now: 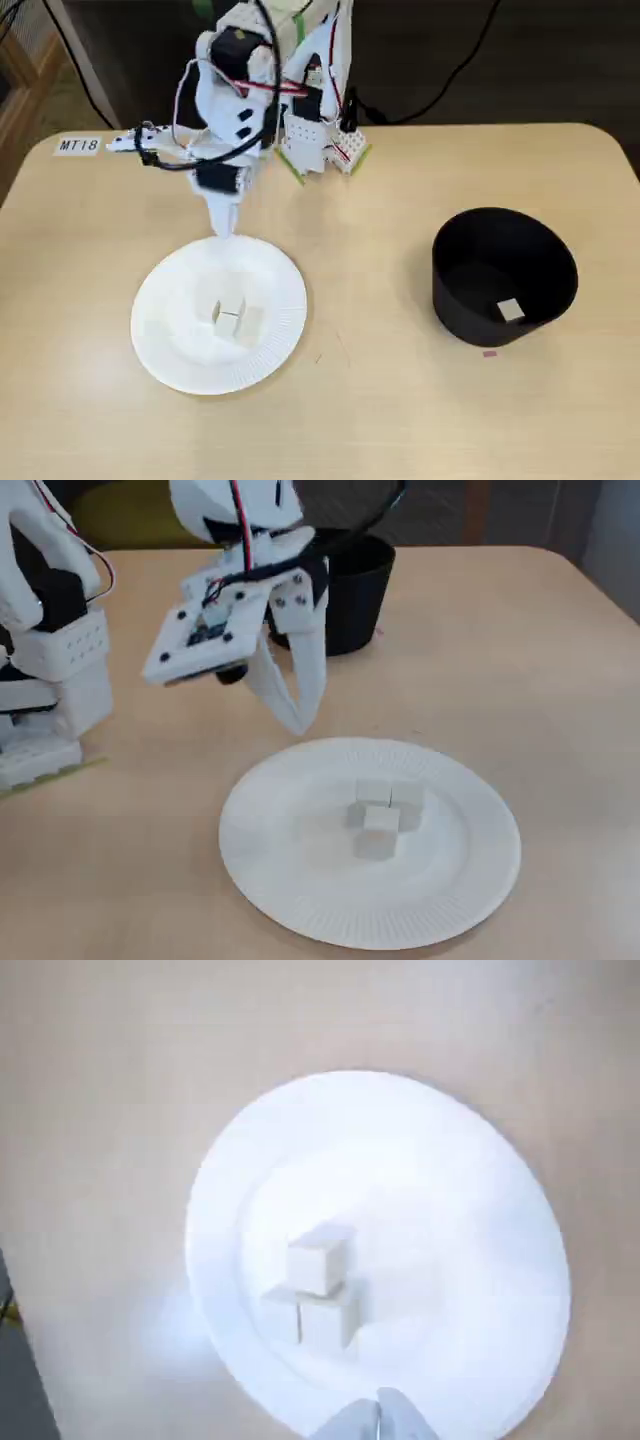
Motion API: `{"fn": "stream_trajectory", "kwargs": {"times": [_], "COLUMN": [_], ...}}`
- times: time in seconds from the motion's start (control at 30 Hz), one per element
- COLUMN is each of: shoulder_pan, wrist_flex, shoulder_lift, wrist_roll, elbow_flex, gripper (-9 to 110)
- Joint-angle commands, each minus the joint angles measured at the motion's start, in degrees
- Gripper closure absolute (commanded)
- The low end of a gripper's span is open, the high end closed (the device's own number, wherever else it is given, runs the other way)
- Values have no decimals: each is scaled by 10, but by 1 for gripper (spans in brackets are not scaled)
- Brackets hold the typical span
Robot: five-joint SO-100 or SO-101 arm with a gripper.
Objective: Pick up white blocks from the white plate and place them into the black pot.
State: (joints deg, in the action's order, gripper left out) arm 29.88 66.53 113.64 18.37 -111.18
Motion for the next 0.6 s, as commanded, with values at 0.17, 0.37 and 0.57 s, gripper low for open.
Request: {"fn": "stream_trajectory", "kwargs": {"times": [0.17,0.37,0.57], "shoulder_pan": [66,43,19], "wrist_flex": [38,72,77], "shoulder_lift": [-77,-178,-279], "wrist_roll": [1,1,-11], "elbow_flex": [42,135,227], "gripper": [72,69,67]}}
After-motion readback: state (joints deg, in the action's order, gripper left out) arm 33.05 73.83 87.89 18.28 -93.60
